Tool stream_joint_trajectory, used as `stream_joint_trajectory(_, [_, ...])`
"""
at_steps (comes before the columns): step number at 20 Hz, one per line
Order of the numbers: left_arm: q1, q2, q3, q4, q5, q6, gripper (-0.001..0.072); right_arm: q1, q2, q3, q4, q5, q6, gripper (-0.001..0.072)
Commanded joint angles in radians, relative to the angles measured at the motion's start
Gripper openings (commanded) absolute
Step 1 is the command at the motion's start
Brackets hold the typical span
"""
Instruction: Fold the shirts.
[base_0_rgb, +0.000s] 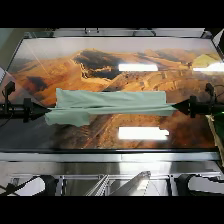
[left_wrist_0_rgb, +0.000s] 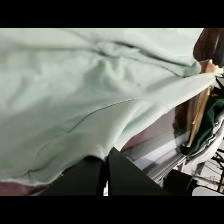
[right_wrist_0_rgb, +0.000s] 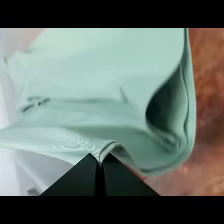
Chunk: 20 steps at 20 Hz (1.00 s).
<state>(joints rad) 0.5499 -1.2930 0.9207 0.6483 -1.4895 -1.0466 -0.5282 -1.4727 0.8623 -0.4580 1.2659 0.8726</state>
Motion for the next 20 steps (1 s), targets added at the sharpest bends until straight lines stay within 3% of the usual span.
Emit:
stream_joint_trajectory(1, [-0.069, -0.151, 0.162, -0.04, 0.003, -0.011, 0.0035, 0.095, -0.039, 0.09, 0.036, -0.163, -0.013, 0.0022])
stream_joint_trajectory(8, [-0.2, -0.521, 0.494, -0.035, 0.019, -0.03, 0.0025, 0.203, -0.195, 0.182, 0.032, -0.29, -0.013, 0.0022])
stream_joint_trajectory(13, [-0.192, -0.645, 0.681, 0.09, 0.013, -0.1, 0.0018, 0.206, -0.238, 0.182, -0.021, -0.294, -0.013, 0.0023])
stream_joint_trajectory(14, [-0.192, -0.649, 0.708, 0.09, 0.011, -0.099, 0.0045, 0.204, -0.237, 0.183, -0.02, -0.286, -0.013, 0.0023])
stream_joint_trajectory(15, [-0.194, -0.648, 0.733, 0.086, 0.008, -0.1, 0.0203, 0.203, -0.233, 0.183, -0.021, -0.274, -0.013, 0.0023])
stream_joint_trajectory(16, [-0.201, -0.649, 0.766, 0.082, -0.013, -0.1, 0.0254, 0.203, -0.229, 0.185, -0.02, -0.262, -0.013, 0.0024])
stream_joint_trajectory(17, [-0.205, -0.648, 0.801, 0.082, -0.042, -0.1, 0.0254, 0.201, -0.228, 0.193, -0.021, -0.238, -0.013, 0.0061])
stream_joint_trajectory(18, [-0.209, -0.648, 0.844, 0.082, -0.07, -0.114, 0.0254, 0.196, -0.228, 0.207, -0.021, -0.203, -0.013, 0.023])
stream_joint_trajectory(19, [-0.211, -0.648, 0.888, 0.082, -0.096, -0.147, 0.0255, 0.184, -0.227, 0.228, -0.021, -0.149, -0.013, 0.0345])
stream_joint_trajectory(20, [-0.211, -0.648, 0.929, 0.082, -0.128, -0.169, 0.0254, 0.164, -0.226, 0.257, -0.021, -0.092, -0.012, 0.0399])
